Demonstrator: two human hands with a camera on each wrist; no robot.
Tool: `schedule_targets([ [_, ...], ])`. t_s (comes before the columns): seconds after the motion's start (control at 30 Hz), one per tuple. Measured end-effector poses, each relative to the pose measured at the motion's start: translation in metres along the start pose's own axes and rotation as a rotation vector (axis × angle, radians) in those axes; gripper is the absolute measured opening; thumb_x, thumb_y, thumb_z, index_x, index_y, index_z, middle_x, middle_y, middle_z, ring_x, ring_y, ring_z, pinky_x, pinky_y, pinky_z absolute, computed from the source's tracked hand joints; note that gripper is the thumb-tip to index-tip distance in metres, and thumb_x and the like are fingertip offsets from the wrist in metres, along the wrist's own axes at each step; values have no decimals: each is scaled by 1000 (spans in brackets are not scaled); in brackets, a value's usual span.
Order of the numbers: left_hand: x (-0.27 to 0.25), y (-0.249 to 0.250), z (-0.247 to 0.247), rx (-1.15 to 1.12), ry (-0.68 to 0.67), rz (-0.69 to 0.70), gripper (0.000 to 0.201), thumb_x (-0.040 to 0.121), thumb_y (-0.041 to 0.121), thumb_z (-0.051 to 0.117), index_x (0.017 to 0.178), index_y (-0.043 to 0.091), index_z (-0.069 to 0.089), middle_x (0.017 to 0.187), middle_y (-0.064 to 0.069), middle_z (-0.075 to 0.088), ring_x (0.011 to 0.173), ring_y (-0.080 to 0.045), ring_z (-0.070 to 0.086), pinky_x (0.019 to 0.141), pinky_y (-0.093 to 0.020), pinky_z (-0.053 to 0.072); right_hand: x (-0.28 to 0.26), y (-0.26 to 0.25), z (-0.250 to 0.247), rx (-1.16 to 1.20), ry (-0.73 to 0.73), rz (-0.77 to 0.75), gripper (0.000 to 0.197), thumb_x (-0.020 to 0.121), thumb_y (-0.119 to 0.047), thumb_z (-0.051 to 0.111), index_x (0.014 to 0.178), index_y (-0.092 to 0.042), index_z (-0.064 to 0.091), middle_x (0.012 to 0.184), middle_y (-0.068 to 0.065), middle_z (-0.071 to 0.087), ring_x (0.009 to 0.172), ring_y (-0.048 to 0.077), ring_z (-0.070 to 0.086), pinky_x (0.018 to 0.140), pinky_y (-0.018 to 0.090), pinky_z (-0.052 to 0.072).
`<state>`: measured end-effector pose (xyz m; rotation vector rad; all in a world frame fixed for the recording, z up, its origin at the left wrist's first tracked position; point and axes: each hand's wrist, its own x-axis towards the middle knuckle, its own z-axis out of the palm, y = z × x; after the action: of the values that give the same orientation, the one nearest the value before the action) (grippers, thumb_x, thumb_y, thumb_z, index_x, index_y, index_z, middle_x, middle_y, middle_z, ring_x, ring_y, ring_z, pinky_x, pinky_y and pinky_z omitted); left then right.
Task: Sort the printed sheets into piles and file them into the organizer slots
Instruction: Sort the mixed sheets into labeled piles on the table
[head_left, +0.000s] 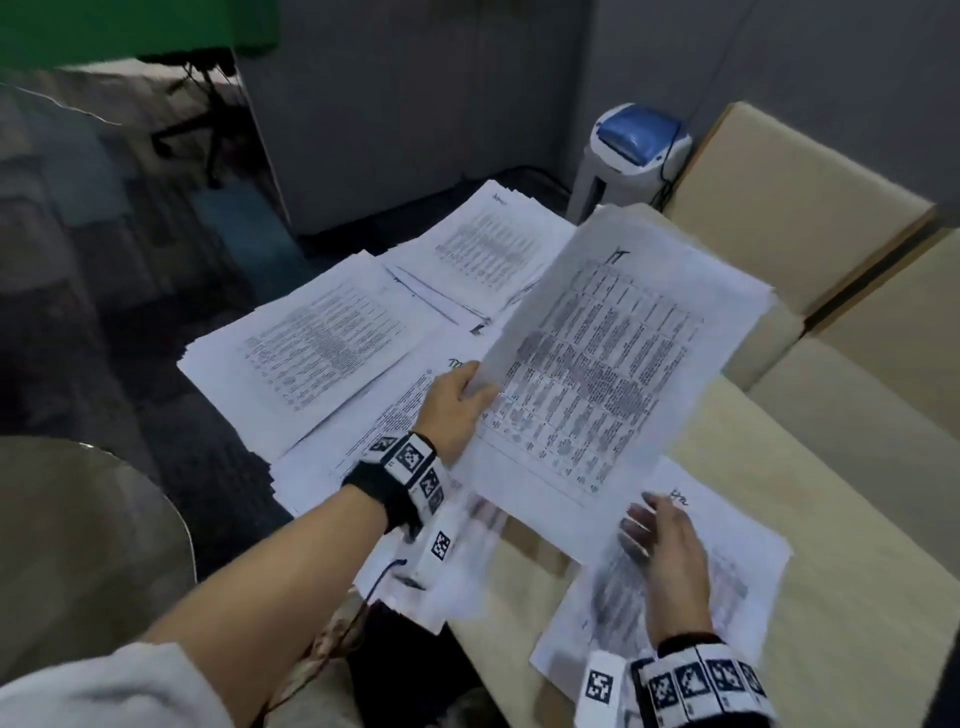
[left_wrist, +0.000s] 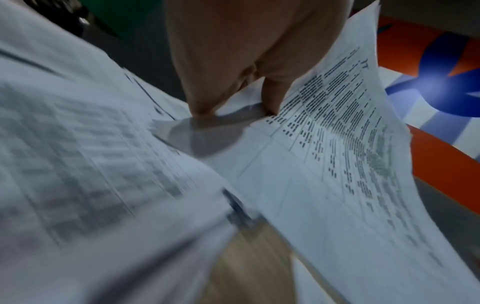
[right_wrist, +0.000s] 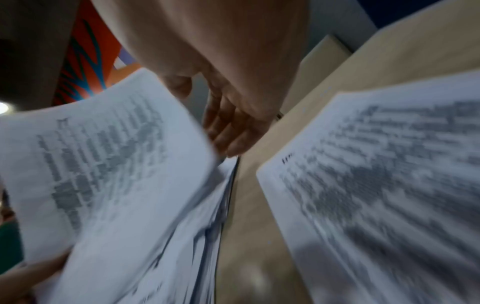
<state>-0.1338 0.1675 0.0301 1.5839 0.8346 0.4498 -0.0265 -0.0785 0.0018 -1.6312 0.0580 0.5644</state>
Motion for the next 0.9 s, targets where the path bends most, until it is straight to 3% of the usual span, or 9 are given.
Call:
schedule_targets([
  [0.07,15,-12,-61,45,67,-59,16,96,21,58,109,14,63,94,-4,68,78,-16,62,63,-25,49,-11,24,27,-61,-137,128,24,103,-29,48,112,-11,61,105,8,72,94,25,70,83,38,54],
  [0.13,30,-33,-128,131,121,-142,13,95,24,59,106,18,65,94,-8,69,77,-21,63,63,-33,53,-21,52,48,-157,-192,223,23,100,-24,54,112,-6,61,105,11,72,94,24,68,78,34,53],
  [0.23,54,-64,-222,368,180,-215,3,88,24,64,90,23,67,87,-7,71,85,-30,67,77,-39,55,-25,85,59,-314,-204,251,11,95,-15,62,105,-11,66,108,14,72,92,20,66,78,30,51],
  [0.3,69,-77,-270,537,205,-266,5,86,20,68,90,17,68,81,-7,67,81,-30,65,72,-32,47,-24,94,59,-387,-182,223,9,93,-11,65,100,-15,69,108,14,72,95,21,67,88,35,51],
  [0.4,92,-91,-312,667,188,-334,16,84,18,69,96,9,68,79,-8,65,72,-25,59,66,-27,41,-24,94,58,-434,-129,198,11,92,-3,64,98,-10,69,97,14,74,88,23,69,75,20,55],
  [0.47,107,-95,-322,790,142,-342,18,83,19,69,99,10,67,87,-10,67,79,-27,61,67,-28,42,-26,98,58,-446,-93,196,11,91,-1,64,99,-7,69,89,13,75,80,21,68,62,11,52],
  [0.63,148,-98,-319,955,76,-314,37,83,21,68,115,7,55,116,-20,63,104,-37,60,84,-38,50,-35,104,62,-540,-53,146,11,89,-4,68,97,-10,71,76,12,67,69,25,57,53,12,46],
  [0.77,158,-91,-295,1078,274,-367,54,80,13,70,127,2,44,131,-23,46,121,-39,46,98,-48,40,-44,90,69,-523,-59,148,10,89,-3,68,95,-10,71,88,14,69,78,24,60,56,6,45],
  [0.9,160,-54,-241,1029,279,-76,41,84,15,65,120,5,48,124,-17,48,114,-36,48,94,-49,41,-45,80,55,-387,45,190,6,89,-4,68,95,-5,70,93,16,72,86,28,65,71,27,50],
])
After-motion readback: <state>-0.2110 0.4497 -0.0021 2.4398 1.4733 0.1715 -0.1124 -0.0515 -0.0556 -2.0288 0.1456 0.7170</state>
